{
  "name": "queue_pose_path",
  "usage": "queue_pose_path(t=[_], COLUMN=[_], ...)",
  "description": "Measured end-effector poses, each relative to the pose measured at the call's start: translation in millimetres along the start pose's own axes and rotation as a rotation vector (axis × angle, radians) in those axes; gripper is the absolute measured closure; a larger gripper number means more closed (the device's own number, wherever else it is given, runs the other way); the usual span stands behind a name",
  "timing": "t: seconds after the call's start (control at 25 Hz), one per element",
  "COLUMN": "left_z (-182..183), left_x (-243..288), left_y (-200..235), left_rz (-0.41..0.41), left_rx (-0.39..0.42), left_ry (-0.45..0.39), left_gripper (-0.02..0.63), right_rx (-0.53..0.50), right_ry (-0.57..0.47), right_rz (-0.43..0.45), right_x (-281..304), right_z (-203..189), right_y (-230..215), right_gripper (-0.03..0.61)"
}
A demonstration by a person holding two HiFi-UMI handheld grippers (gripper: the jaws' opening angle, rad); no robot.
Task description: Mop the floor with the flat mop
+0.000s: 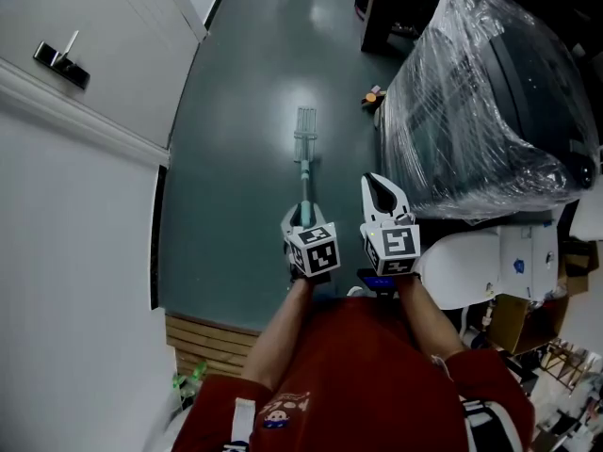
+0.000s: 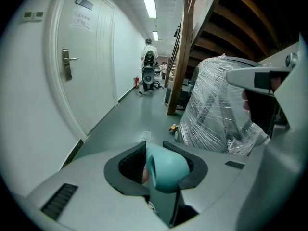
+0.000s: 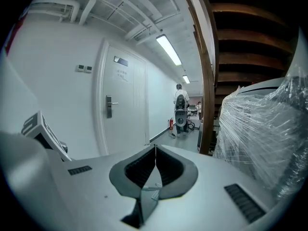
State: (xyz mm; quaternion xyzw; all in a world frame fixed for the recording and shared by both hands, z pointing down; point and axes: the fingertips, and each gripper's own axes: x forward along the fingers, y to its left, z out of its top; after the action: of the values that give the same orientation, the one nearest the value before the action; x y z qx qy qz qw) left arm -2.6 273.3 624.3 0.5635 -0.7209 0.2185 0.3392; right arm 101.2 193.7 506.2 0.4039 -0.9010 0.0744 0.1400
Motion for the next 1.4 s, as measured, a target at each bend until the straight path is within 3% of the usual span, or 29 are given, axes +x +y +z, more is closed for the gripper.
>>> queue_pose_path(t=[0.48,0.72,1.4], left_z=[57,82,191], left_x=[45,74,174], left_y=[24,10,-48], left_rz=[-0.03,-0.024,0.026], left_rx=[0.035,0.052,0.067], left_ry=[0.002,-0.005,0.005], left_gripper=[0.491,0.491,0.491], right_rx=[0.033,0.026,0.046], right_ry=[-0.04,-0.078,-0.065], right_rz=[-0.073,-0.036,-0.042], right_x=[51,89,188], right_z=[35,47,84], right_y=[-12,-34,-163], right_gripper=[0.56,0.56,0.56])
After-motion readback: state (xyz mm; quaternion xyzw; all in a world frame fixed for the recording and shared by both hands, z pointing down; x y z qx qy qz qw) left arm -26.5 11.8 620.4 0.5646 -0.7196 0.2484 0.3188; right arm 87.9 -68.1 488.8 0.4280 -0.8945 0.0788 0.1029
